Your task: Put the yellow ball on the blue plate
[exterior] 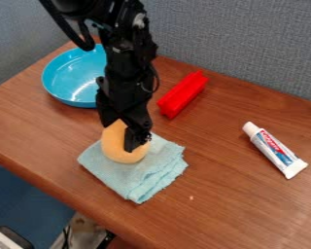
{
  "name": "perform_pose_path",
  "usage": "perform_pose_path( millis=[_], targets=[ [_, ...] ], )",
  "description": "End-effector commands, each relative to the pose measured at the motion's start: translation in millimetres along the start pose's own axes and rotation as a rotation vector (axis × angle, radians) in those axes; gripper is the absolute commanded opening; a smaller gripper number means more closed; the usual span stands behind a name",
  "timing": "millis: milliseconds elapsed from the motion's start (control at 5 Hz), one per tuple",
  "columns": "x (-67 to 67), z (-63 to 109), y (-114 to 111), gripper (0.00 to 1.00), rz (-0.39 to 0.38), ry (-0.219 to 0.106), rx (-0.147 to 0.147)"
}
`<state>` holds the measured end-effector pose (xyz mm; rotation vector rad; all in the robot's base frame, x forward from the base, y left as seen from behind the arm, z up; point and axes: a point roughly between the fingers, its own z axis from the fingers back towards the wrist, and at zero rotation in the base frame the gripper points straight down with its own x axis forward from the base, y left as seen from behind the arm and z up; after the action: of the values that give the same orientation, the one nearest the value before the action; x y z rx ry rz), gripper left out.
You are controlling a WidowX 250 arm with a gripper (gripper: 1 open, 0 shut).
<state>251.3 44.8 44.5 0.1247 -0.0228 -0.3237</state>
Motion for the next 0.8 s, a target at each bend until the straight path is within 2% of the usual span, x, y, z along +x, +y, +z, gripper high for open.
perform_pose_path(
  millis=[0,600],
  targets=[
    [-2.9,-6.2,-0.3,1.00,-0.007,0.019,0.000],
    [-2.8,-8.7,-0.8,1.00,-0.017,0.026,0.006]
  ],
)
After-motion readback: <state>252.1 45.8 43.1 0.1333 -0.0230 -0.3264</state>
